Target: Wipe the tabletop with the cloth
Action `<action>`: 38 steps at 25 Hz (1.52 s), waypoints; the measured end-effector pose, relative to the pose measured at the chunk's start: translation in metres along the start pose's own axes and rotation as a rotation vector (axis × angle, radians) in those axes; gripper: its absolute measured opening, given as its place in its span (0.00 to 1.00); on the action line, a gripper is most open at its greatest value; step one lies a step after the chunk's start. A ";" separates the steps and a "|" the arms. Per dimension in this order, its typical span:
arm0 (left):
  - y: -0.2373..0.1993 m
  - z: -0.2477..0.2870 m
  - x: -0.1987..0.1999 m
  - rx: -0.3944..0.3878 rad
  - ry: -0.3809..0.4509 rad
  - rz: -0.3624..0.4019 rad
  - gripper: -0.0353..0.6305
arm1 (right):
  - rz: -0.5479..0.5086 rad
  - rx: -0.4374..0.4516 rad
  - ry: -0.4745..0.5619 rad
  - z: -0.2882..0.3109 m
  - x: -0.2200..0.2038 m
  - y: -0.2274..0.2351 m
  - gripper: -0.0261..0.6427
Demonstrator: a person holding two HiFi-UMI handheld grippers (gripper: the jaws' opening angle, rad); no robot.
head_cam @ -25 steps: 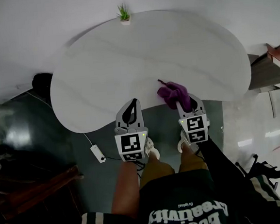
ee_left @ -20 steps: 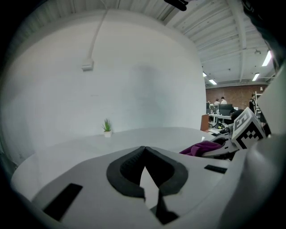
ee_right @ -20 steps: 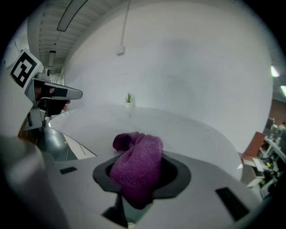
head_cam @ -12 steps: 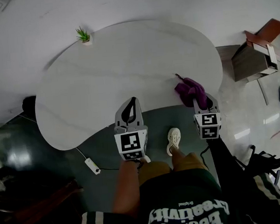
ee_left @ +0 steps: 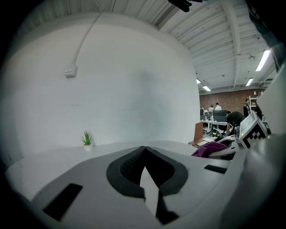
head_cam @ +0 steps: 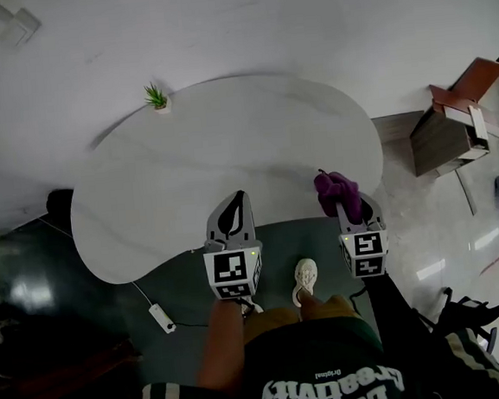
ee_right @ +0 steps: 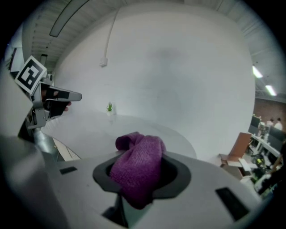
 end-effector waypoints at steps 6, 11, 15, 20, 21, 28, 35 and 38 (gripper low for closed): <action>-0.018 -0.033 0.056 0.035 0.074 0.036 0.05 | -0.051 0.021 0.184 -0.033 0.089 -0.004 0.24; -0.042 -0.063 0.093 0.092 0.147 0.029 0.05 | -0.092 0.020 0.349 -0.068 0.166 -0.016 0.23; -0.050 -0.086 0.122 0.116 0.199 0.018 0.05 | -0.120 0.046 0.450 -0.094 0.202 -0.031 0.23; -0.041 -0.114 0.152 0.134 0.264 0.050 0.05 | -0.141 0.083 0.531 -0.119 0.219 -0.029 0.23; -0.041 -0.118 0.154 0.137 0.272 0.053 0.05 | -0.137 0.086 0.539 -0.123 0.219 -0.029 0.23; -0.039 -0.130 0.164 0.129 0.318 0.083 0.05 | -0.148 0.058 0.564 -0.137 0.223 -0.034 0.22; -0.039 -0.127 0.168 0.126 0.329 0.101 0.05 | -0.154 0.042 0.566 -0.138 0.225 -0.036 0.22; -0.039 -0.124 0.167 0.122 0.331 0.098 0.05 | -0.160 0.039 0.561 -0.136 0.223 -0.035 0.22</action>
Point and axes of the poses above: the fingertips, and each gripper's own axes: z forward along the fingers, y to its right, x out of its top, the point moved 5 cm from there along -z, backward along the fingers, and after that the axes turned 14 degrees about -y, right-handed, at the moved point
